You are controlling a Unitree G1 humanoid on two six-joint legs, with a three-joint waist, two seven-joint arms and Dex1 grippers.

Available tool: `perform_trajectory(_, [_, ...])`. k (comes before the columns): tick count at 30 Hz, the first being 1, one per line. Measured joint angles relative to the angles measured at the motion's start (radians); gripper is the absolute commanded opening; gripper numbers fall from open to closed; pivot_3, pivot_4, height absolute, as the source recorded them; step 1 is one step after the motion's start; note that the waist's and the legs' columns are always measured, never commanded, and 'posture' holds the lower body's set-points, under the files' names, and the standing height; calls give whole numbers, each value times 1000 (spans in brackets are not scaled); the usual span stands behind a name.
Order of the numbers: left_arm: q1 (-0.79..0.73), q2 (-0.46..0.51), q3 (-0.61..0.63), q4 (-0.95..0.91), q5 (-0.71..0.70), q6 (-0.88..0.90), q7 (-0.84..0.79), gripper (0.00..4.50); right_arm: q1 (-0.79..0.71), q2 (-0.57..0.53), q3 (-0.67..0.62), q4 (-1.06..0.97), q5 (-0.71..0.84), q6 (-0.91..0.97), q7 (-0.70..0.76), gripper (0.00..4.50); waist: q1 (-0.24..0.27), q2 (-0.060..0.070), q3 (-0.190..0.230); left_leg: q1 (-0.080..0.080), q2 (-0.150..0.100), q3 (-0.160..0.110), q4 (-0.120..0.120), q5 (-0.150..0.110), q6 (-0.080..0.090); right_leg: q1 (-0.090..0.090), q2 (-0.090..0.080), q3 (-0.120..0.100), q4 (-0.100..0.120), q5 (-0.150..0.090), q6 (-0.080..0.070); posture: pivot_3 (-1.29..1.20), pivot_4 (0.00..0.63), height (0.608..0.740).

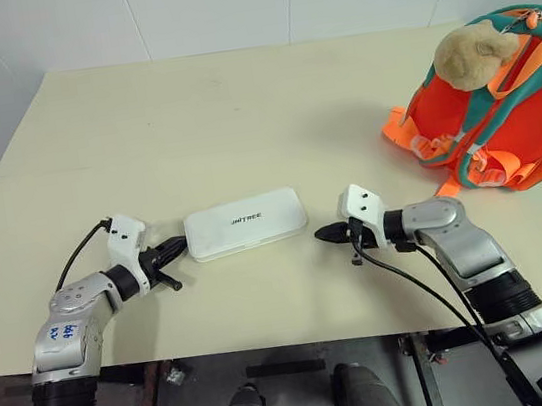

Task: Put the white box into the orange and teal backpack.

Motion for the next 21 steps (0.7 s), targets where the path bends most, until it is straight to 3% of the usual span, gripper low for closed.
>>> perform_trajectory(4, [-11,0,-13,7,9,-10,-10,35,6,-31,-5,-15,2,16,-21,11,0,0,0,0,0,0,0,0,0,0,0,0,-2,0,0,0,150,740])
perform_trajectory(8, [-16,0,-14,13,13,-7,-10,35,-71,-25,-19,120,-23,-37,-100,11,-3,0,0,0,0,1,0,0,1,0,0,0,-2,2,0,0,150,740])
perform_trajectory(14, [-16,-3,-15,18,13,7,-4,35,-238,76,-26,369,-70,-159,-216,11,-5,0,0,0,0,1,0,1,1,0,0,0,-2,2,0,0,150,740])
perform_trajectory(21, [-19,-12,-19,31,14,1,-6,35,-245,143,5,382,-70,-184,-215,11,0,0,0,-2,0,1,-1,0,1,-1,0,0,-5,2,1,0,150,740])
